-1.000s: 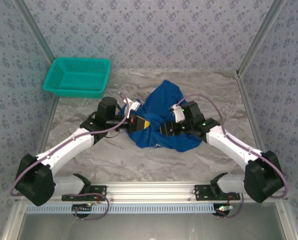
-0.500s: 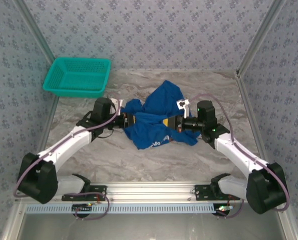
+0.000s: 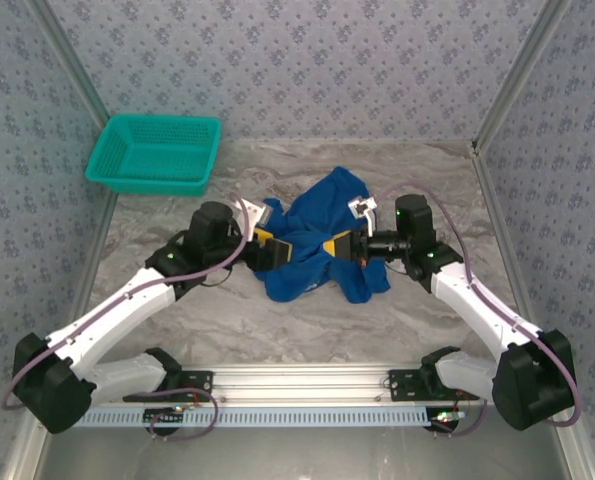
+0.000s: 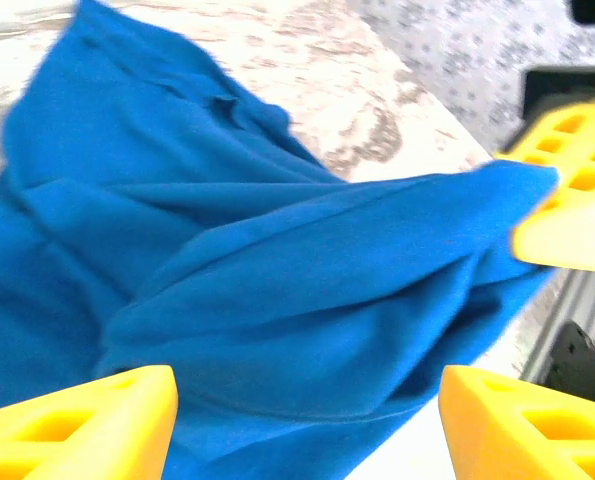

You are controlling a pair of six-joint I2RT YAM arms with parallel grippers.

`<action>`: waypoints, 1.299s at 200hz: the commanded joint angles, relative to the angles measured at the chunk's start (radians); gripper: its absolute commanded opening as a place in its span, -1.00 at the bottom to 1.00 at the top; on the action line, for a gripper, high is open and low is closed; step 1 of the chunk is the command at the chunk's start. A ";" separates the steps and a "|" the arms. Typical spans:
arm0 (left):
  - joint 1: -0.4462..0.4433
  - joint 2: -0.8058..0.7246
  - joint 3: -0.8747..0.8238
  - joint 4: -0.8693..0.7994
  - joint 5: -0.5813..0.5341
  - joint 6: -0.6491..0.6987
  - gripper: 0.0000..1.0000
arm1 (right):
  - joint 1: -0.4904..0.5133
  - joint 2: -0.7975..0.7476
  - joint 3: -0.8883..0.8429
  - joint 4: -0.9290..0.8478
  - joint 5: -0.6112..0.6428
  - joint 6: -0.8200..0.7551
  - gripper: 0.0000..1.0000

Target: Fold the inside-out t-shirt

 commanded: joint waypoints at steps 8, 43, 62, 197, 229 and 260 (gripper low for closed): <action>-0.061 0.127 0.086 -0.043 0.080 0.168 0.40 | -0.008 0.000 0.044 -0.093 -0.024 -0.081 -1.00; -0.070 0.209 0.151 -0.062 0.074 0.199 0.22 | -0.009 -0.012 0.043 -0.116 -0.018 -0.091 -1.00; -0.070 0.239 0.174 -0.067 0.099 0.200 -0.08 | -0.009 -0.016 0.042 -0.128 -0.015 -0.097 -1.00; 0.081 0.126 0.147 0.249 0.562 -0.403 -1.00 | 0.064 0.021 0.246 -0.520 0.918 -0.142 -0.39; 0.081 0.115 0.152 0.233 0.481 -0.444 -1.00 | 0.130 -0.040 0.239 -0.548 0.905 -0.237 -0.14; 0.082 0.123 0.152 0.225 0.468 -0.436 -1.00 | 0.204 -0.169 0.145 -0.460 0.641 -0.322 0.01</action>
